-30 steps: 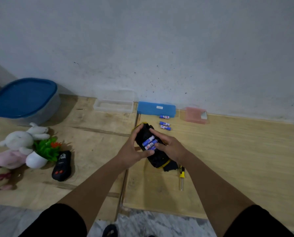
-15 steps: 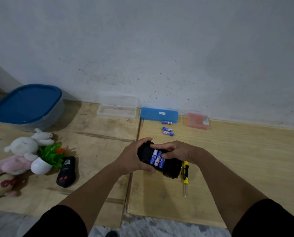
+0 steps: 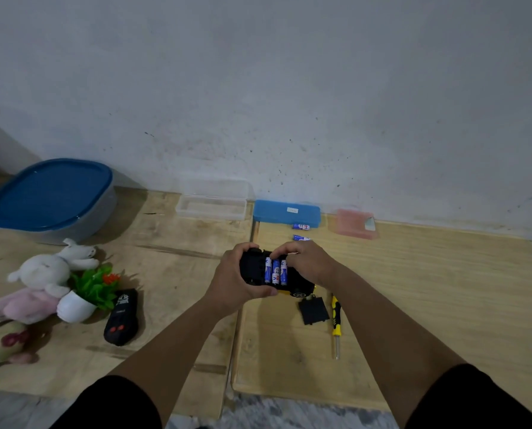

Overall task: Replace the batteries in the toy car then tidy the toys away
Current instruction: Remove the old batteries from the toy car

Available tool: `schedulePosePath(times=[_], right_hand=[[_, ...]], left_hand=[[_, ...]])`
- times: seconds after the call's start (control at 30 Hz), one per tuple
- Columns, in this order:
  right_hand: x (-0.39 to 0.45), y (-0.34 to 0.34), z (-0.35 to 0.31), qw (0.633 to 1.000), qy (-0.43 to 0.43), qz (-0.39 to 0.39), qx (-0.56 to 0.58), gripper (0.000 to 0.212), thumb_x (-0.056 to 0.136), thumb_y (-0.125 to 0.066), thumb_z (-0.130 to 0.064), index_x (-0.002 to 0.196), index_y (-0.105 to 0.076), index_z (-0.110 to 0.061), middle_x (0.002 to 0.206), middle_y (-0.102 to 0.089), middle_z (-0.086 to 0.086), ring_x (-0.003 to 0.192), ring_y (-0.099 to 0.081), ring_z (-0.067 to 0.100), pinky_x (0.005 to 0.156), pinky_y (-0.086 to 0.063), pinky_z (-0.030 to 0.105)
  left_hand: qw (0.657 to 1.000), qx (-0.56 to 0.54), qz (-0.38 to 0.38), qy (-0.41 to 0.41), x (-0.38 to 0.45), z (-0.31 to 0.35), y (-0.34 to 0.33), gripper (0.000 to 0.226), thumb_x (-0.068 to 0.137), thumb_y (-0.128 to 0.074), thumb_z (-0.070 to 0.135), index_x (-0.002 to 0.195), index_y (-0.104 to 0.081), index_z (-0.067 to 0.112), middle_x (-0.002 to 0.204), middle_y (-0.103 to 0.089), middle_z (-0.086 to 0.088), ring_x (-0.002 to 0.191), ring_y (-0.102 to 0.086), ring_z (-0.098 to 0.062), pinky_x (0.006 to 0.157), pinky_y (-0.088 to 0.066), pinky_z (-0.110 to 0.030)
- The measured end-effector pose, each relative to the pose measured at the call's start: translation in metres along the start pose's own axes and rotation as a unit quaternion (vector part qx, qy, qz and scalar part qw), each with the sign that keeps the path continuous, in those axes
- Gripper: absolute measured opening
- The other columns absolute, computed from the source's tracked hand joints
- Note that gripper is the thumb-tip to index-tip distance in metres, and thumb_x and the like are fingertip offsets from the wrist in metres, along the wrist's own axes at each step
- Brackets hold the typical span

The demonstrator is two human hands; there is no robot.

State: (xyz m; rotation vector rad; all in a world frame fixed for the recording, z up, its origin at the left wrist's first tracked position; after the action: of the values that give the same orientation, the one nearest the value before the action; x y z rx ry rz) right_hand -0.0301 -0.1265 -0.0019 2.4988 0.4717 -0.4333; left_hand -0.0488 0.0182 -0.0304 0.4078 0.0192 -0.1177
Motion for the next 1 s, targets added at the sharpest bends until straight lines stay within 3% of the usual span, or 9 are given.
schedulePosePath(times=[0.17,0.27,0.37,0.47,0.57,0.67,0.77,0.87,1.0], right_hand=[[0.002,-0.005,-0.006,0.999,-0.033,0.009,-0.007,0.035,0.09,-0.034,-0.001,0.098,-0.066,-0.012,0.082,-0.054,-0.007,0.073,-0.053,0.009,0.059,-0.045,0.019],[0.001,-0.012,-0.004,0.999,-0.039,0.003,-0.016,0.026,0.093,-0.04,-0.009,0.103,-0.064,-0.01,0.093,-0.057,0.0,0.08,-0.054,0.012,0.065,-0.045,0.022],[0.0,-0.015,-0.002,0.999,0.0,0.017,-0.032,0.01,0.089,-0.059,-0.028,0.092,-0.057,-0.019,0.108,-0.055,0.002,0.092,-0.056,0.017,0.066,-0.047,0.024],[-0.002,-0.013,-0.014,0.993,0.082,0.073,-0.041,0.02,0.082,-0.069,-0.026,0.075,-0.05,-0.028,0.122,-0.061,-0.001,0.109,-0.056,0.018,0.087,-0.048,0.034],[-0.007,-0.015,-0.023,0.987,0.119,0.11,-0.005,0.025,0.079,-0.07,-0.017,0.071,-0.049,-0.028,0.101,-0.07,-0.003,0.097,-0.064,0.014,0.088,-0.052,0.04],[-0.01,-0.013,-0.031,0.976,0.152,0.154,0.02,0.015,0.083,-0.064,-0.011,0.084,-0.051,-0.019,0.089,-0.066,-0.001,0.089,-0.063,0.015,0.079,-0.053,0.032],[-0.011,0.005,-0.029,0.967,0.122,0.217,0.047,0.013,0.094,-0.045,-0.01,0.104,-0.052,-0.016,0.096,-0.056,0.001,0.091,-0.06,0.018,0.07,-0.053,0.031],[-0.001,0.005,-0.02,0.984,0.071,0.166,-0.002,0.028,0.095,-0.035,-0.007,0.108,-0.059,-0.017,0.107,-0.049,0.005,0.099,-0.055,0.02,0.066,-0.048,0.023],[0.004,0.0,-0.015,0.989,0.048,0.127,-0.062,0.038,0.093,-0.036,-0.006,0.114,-0.065,-0.019,0.102,-0.04,0.004,0.096,-0.044,0.014,0.072,-0.041,0.02]], left_hand=[[1.0,0.008,0.001,0.0,-0.001,-0.003,0.002,0.087,0.044,-0.094,0.027,0.118,-0.048,0.029,0.115,-0.051,0.002,0.104,-0.053,-0.008,0.087,-0.049,-0.021],[1.0,0.003,0.001,0.004,-0.004,-0.005,0.0,0.087,0.044,-0.095,0.024,0.117,-0.048,0.029,0.114,-0.05,0.003,0.103,-0.053,-0.006,0.082,-0.045,-0.014],[1.0,-0.001,0.004,0.007,-0.006,-0.008,0.0,0.086,0.045,-0.095,0.023,0.117,-0.047,0.029,0.115,-0.051,0.004,0.104,-0.053,-0.007,0.081,-0.047,-0.013],[1.0,-0.01,0.015,0.014,-0.003,-0.011,0.005,0.087,0.047,-0.094,0.021,0.119,-0.047,0.025,0.116,-0.052,0.003,0.103,-0.054,-0.006,0.074,-0.047,-0.009],[1.0,-0.011,0.026,0.012,-0.001,-0.01,0.01,0.086,0.046,-0.094,0.022,0.118,-0.047,0.025,0.113,-0.053,0.003,0.1,-0.055,-0.007,0.076,-0.049,-0.012],[0.999,-0.007,0.041,0.013,0.003,-0.008,0.014,0.087,0.045,-0.094,0.028,0.118,-0.047,0.025,0.115,-0.054,0.001,0.104,-0.055,-0.012,0.082,-0.051,-0.022],[0.999,-0.003,0.042,0.011,0.006,-0.006,0.019,0.086,0.046,-0.094,0.025,0.118,-0.047,0.026,0.115,-0.052,-0.001,0.104,-0.055,-0.013,0.082,-0.05,-0.021],[0.999,0.007,0.047,0.01,0.005,-0.005,0.025,0.087,0.048,-0.094,0.024,0.121,-0.046,0.026,0.117,-0.048,0.0,0.106,-0.052,-0.012,0.086,-0.049,-0.024],[0.999,0.012,0.042,0.003,0.002,-0.001,0.025,0.085,0.049,-0.093,0.023,0.119,-0.046,0.028,0.117,-0.046,0.001,0.105,-0.051,-0.01,0.083,-0.046,-0.018]])
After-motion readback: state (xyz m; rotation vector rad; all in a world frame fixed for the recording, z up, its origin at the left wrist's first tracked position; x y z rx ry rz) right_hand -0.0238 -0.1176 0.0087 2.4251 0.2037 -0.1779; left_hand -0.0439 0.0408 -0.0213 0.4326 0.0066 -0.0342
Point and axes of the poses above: each hand's wrist, its own x-axis towards the middle knuckle, its own y-axis out of the back of the hand, z = x × y, the point moved 9 cm from there along x, towards the middle knuckle
